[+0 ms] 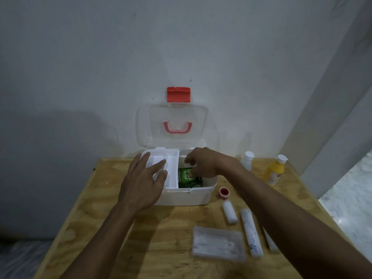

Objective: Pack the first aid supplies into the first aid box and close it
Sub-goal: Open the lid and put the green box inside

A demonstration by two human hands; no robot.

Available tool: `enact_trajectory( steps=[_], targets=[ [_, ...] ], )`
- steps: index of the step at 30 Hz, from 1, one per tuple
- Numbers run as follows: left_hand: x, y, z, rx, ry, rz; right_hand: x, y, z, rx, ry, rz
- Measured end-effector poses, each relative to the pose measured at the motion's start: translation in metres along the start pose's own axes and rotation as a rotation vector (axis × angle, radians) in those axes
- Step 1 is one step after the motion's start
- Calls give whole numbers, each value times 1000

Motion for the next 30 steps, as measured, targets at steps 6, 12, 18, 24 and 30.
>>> enact_trajectory(
  steps=[6,12,18,24,30],
  targets=[
    [1,0,-1,-5,-9,4,2,5,-3,261,77,-28],
    [0,0,-1,-2,-23,5,1,15,-2,444,97,4],
    [1,0,0,-2,-16,-3,0,27,-1,701,139,53],
    [1,2,1,7,-8,-9,-3,31,3,731,122,-2],
    [2,2,0,27,-12,-6,-7,31,9,729,110,-2]
  ],
)
Point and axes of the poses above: each hand's wrist, its own x-axis towards the middle knuckle, its own y-axis out of the palm, z = x × y, the point moved 6 cm from there along x, towards the middle knuckle, and after that the axes turned 3 degrees about -y, right-handed, at the moved point
